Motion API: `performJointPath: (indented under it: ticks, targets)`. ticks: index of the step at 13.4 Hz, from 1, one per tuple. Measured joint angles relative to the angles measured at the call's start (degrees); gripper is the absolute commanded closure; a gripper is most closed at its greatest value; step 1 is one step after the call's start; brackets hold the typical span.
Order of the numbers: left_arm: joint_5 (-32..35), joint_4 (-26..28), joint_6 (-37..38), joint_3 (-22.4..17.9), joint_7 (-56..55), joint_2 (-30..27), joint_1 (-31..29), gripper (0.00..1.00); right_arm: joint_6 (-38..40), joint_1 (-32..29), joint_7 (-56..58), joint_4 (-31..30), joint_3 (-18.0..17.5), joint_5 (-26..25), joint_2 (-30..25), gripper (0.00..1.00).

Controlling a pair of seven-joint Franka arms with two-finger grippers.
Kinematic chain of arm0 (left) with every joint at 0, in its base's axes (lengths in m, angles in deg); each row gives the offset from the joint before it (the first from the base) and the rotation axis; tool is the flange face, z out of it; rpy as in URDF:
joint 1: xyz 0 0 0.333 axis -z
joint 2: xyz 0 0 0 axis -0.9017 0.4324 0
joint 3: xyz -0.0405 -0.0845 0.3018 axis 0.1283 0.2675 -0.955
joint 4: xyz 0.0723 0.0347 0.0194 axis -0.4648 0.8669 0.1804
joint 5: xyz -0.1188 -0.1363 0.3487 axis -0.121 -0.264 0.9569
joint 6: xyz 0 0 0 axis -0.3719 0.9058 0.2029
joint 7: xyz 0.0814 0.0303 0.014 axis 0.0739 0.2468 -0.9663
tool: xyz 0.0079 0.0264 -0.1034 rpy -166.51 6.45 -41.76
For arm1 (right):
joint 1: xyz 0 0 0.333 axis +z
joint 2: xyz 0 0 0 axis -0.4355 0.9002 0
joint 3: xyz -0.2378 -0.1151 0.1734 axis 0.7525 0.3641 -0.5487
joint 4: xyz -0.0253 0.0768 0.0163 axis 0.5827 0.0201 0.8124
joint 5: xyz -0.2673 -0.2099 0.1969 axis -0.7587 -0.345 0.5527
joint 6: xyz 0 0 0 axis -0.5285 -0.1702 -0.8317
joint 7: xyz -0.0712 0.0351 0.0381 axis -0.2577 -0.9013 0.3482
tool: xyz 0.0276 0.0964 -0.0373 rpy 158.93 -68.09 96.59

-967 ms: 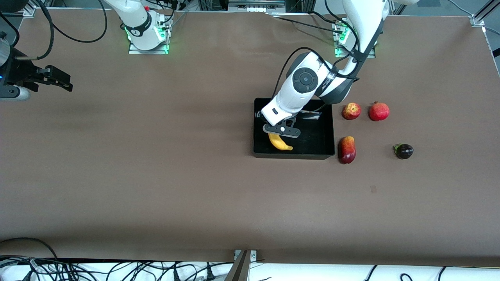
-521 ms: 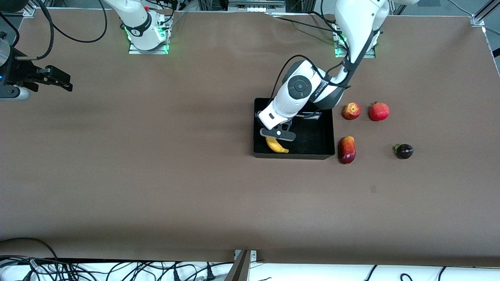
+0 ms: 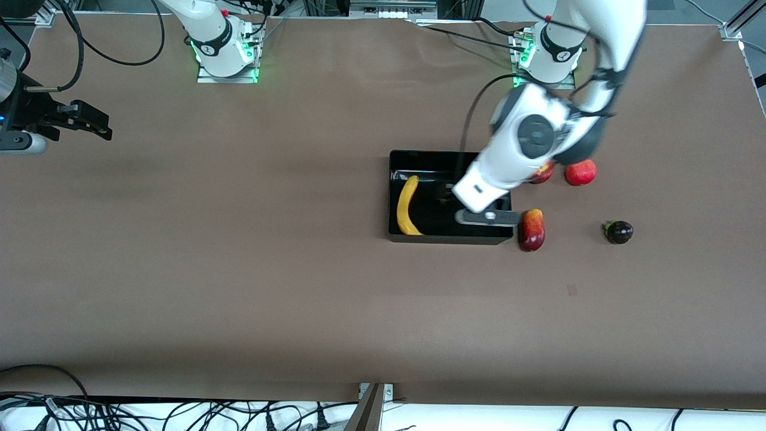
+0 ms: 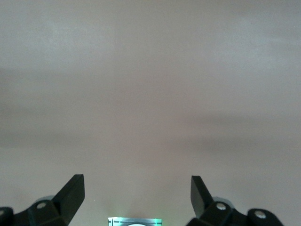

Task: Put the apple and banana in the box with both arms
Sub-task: 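Move the left gripper over the red apple beside the tray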

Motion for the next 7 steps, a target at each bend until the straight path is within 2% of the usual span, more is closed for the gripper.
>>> performJointPath:
  ticks: [3, 7]
  targets:
    - [0.0, 6.2, 1.1, -0.3, 7.8, -4.1, -7.3, 0.0, 0.0, 0.0, 0.0, 0.0, -0.1, 0.0, 0.0, 0.0]
    - [0.0, 19.1, -7.6, -1.4, 23.3, -5.5, -15.8, 0.0, 0.0, 0.0, 0.0, 0.0, -0.5, 0.0, 0.0, 0.0]
